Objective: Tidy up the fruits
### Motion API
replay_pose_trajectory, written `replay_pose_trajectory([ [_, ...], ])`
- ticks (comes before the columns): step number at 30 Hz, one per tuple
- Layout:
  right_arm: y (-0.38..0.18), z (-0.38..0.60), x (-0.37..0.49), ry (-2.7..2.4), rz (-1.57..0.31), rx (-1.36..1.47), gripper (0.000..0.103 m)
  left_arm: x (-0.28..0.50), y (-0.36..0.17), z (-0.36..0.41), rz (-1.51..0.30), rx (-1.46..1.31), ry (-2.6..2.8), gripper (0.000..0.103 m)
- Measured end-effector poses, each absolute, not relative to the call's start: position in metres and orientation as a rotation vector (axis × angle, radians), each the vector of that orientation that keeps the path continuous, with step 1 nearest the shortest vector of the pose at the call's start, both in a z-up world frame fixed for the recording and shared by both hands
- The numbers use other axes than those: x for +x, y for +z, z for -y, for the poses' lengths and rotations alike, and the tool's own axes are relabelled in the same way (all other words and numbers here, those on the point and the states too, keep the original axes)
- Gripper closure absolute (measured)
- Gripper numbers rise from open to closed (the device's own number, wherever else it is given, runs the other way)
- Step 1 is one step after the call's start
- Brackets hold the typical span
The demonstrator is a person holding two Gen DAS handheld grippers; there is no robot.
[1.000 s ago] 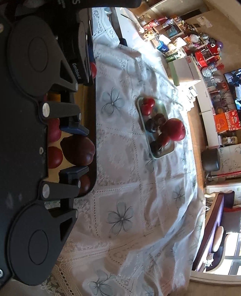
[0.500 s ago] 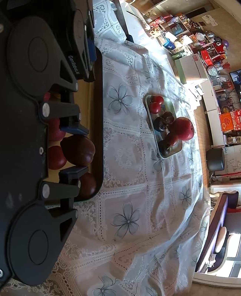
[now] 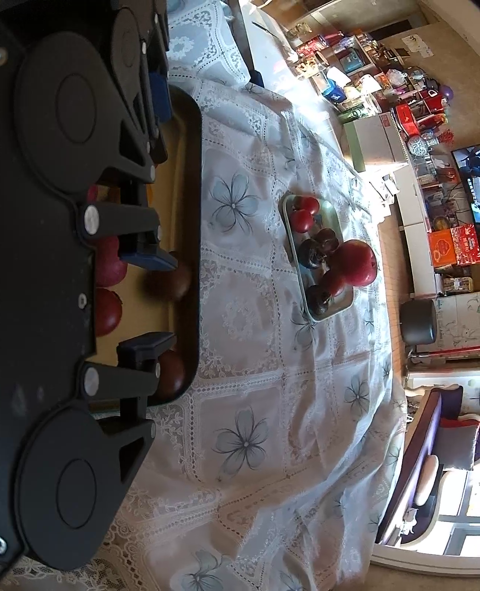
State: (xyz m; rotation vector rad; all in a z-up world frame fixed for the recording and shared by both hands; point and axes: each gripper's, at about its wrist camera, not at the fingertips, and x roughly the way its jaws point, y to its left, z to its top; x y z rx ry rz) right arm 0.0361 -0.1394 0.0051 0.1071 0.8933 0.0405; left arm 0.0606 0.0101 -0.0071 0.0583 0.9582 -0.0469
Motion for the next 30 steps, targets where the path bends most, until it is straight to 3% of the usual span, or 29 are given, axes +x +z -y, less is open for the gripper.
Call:
replay_pose_trajectory([
  [30, 0.01, 0.162, -0.013, -0.079, -0.922, 0.013, 0.061, 0.009, 0.007, -0.028, -0.94, -0.03, 0.041, 0.055],
])
